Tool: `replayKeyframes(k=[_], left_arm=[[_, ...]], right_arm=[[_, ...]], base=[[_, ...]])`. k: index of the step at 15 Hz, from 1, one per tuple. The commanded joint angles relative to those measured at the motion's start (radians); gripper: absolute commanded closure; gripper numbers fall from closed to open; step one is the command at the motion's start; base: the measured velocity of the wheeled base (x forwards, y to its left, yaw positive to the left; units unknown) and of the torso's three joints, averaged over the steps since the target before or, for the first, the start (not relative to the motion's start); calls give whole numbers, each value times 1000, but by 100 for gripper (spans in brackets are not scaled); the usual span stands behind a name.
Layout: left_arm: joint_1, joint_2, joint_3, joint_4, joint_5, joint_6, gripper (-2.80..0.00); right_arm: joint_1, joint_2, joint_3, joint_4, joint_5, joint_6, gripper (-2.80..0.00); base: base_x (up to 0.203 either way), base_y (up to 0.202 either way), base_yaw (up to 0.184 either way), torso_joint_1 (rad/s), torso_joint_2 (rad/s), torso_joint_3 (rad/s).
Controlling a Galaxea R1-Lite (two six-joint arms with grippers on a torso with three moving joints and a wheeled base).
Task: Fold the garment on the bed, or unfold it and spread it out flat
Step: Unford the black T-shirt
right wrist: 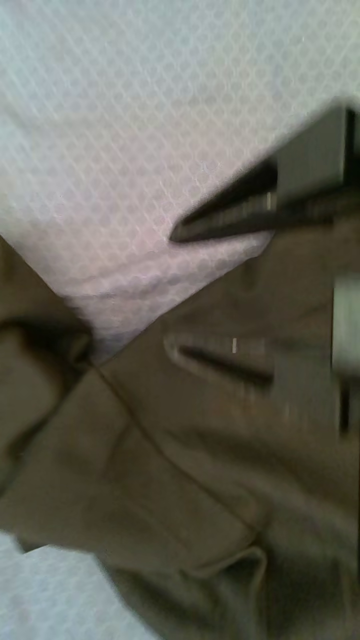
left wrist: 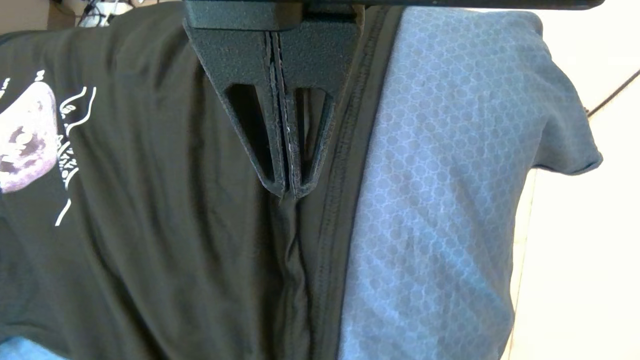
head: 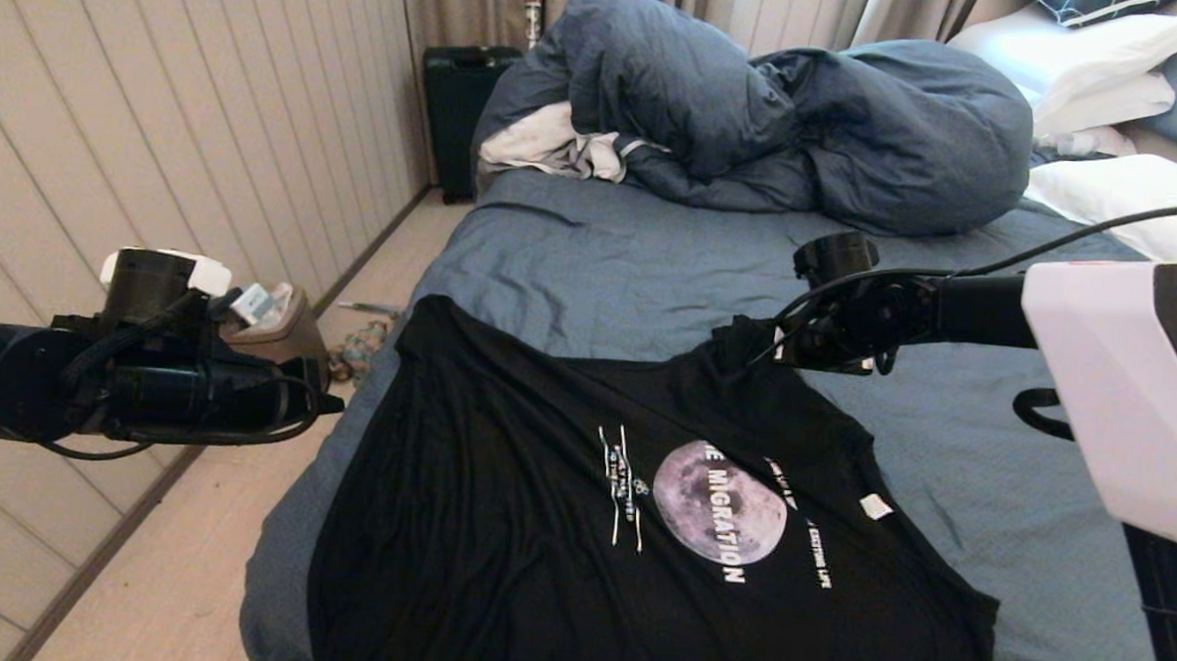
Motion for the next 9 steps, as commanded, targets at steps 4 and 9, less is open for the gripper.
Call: replayKeyframes(k=[4,9], left_arm=[[0,17,1,-1,-1,-2,0],[0,25,1,-1,-2,1,0]], right_arm=[[17,14,19,2,0,2,-280],[29,49,24,0,0,3,0]], base=[[0,0,0,0,0,0],[0,0,0,0,0,0]])
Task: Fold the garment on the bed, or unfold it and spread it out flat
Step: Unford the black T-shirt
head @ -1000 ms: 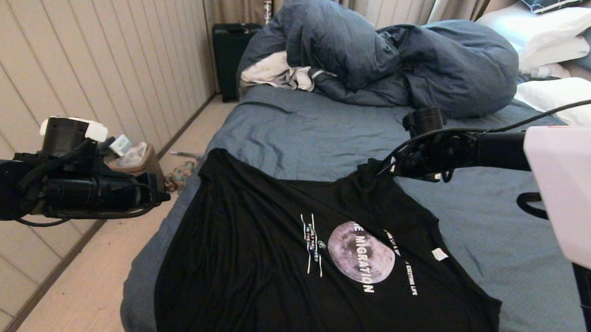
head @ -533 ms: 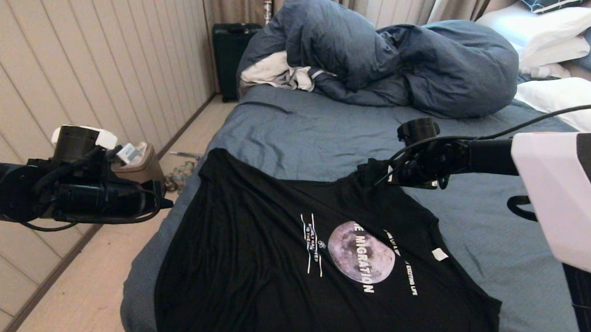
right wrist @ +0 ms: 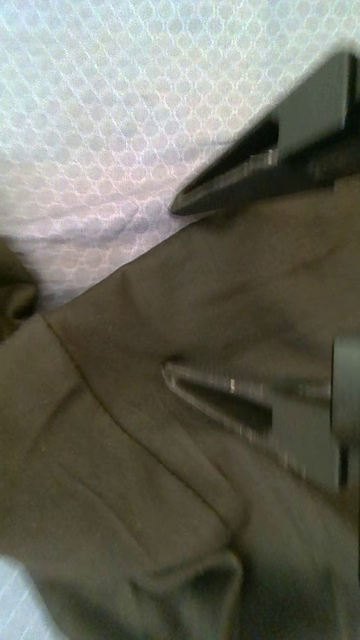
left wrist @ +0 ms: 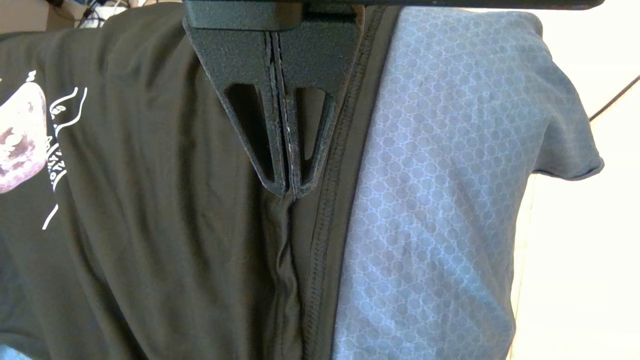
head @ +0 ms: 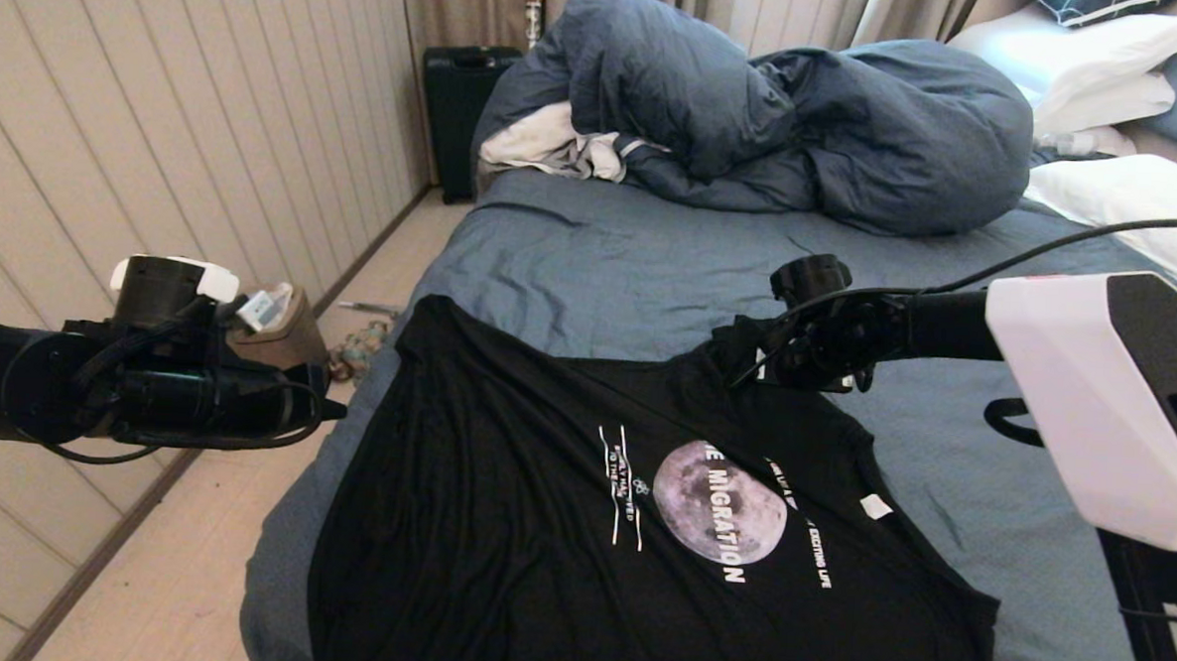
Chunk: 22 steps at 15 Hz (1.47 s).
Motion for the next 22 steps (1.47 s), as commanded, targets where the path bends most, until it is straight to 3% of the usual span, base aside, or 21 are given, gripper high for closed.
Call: replayKeyframes(k=[1,10,16,22], left_arm=[[0,7,0,-1,-2,-2,0],[-1,6,2,-1,-2,0,0],[0,1,-4,-4,0,-3,0],[0,0,-2,-4,0,-3,0]], right_arm=[[1,19,-4,1,-3,0,0],[-33,-50,-38,-3,-8,0,0],[-153,-84,-50,-36,-37,-92,0],[-184,-21,-50,-205,-156,-196,0]], base=[[0,0,0,0,0,0],[0,0,0,0,0,0],[0,0,0,0,0,0],[0,0,0,0,0,0]])
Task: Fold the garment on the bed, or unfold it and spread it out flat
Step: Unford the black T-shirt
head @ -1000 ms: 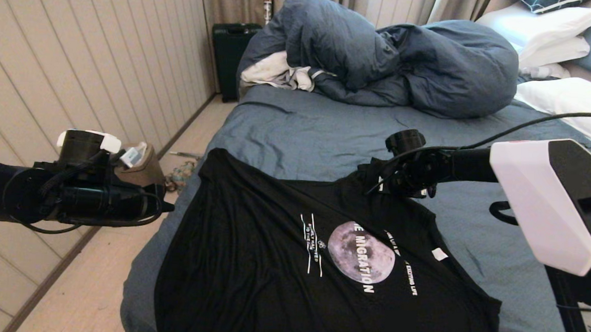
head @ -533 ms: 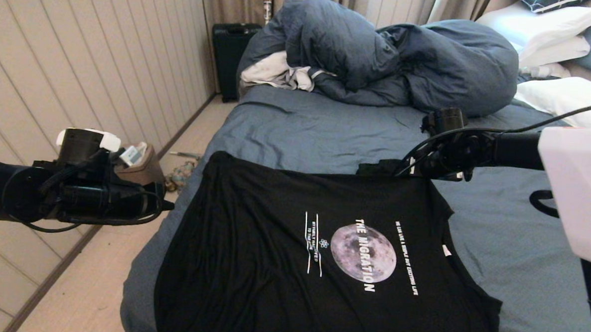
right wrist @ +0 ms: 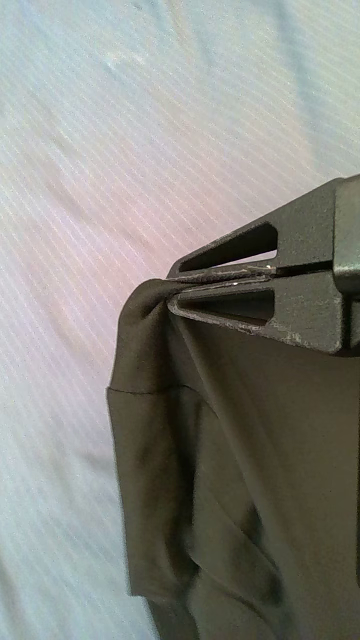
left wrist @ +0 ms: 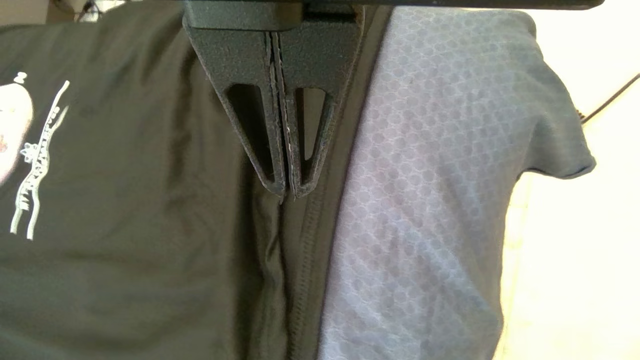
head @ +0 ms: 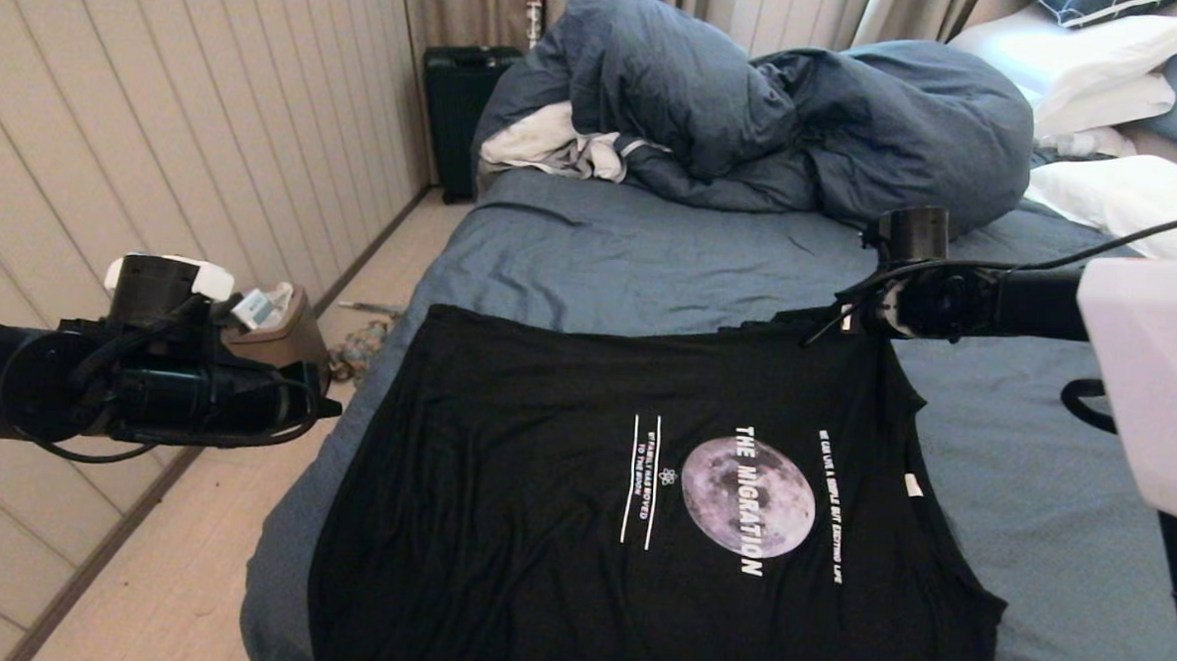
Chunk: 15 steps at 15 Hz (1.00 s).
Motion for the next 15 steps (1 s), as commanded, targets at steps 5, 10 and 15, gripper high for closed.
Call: replayKeyframes(k=[5,10,15], left_arm=[[-2,3,3,-10,-2,-3,0],[-2,7,4,-22,35,-4,0],[-3,6,4,-22,35,-4,0]], right_arm=[[-36,46,0,-76,-6,-48,0],[-34,49,0,-77,-4,-65,-280],[-32,11,5,-68,29,-43,-280]], base=[[0,0,0,0,0,0],[0,0,0,0,0,0],[0,0,0,0,0,0]])
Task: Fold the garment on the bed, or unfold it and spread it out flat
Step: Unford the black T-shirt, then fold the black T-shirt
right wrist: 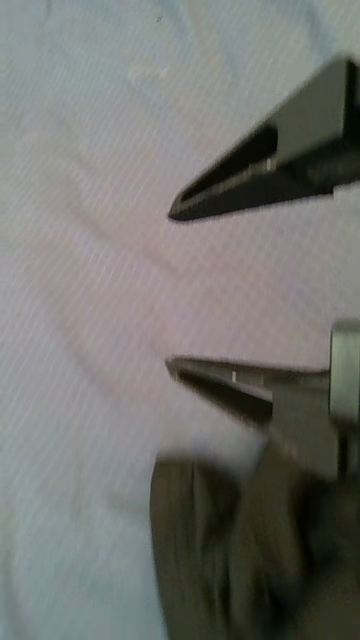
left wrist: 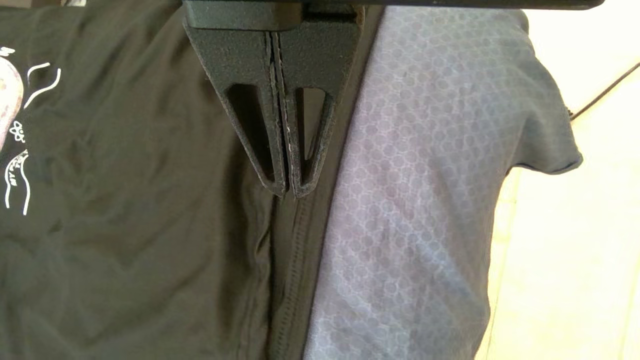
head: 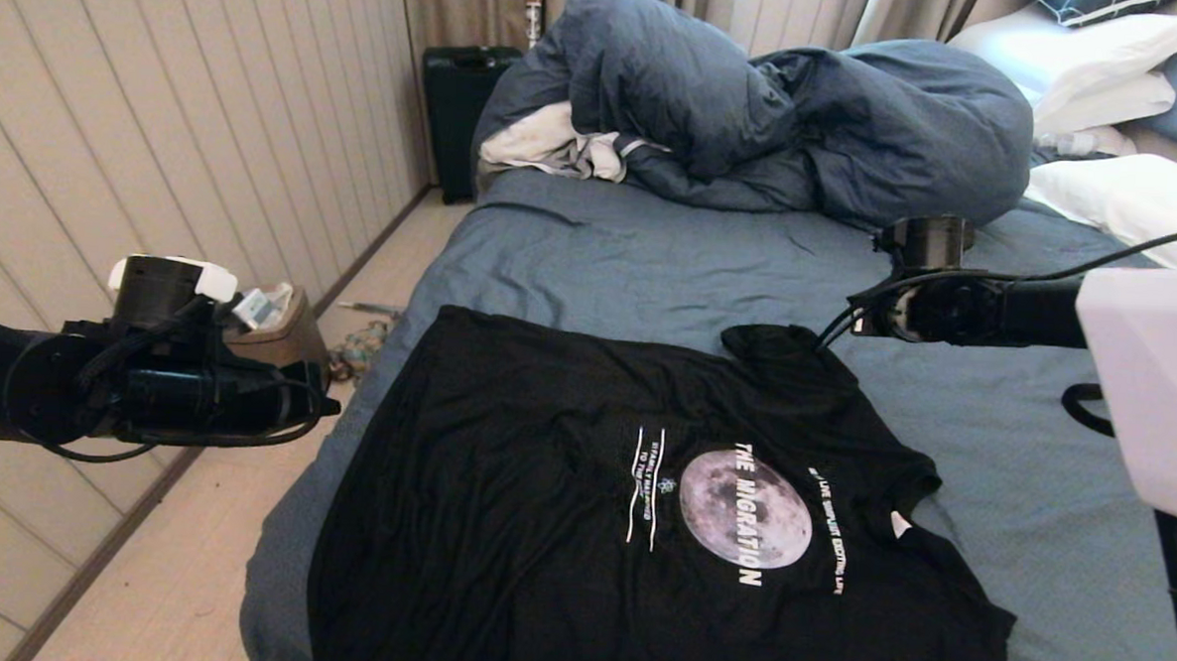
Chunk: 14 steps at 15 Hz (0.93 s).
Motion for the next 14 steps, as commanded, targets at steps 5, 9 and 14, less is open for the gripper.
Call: replayKeyframes(k=[5,9,14], left_arm=[[0,-76,15,-1,0,-2,0],[-2,-205,67,10,0,8,0],[-16,-399,254,17,-2,34,0]], right_arm=[[38,-217,51,152,197,192,-280],[65,-388,260,299,352,270,-280],[89,-660,625,274,380,257,0]], base=[[0,0,0,0,0,0],[0,0,0,0,0,0],[0,0,0,0,0,0]])
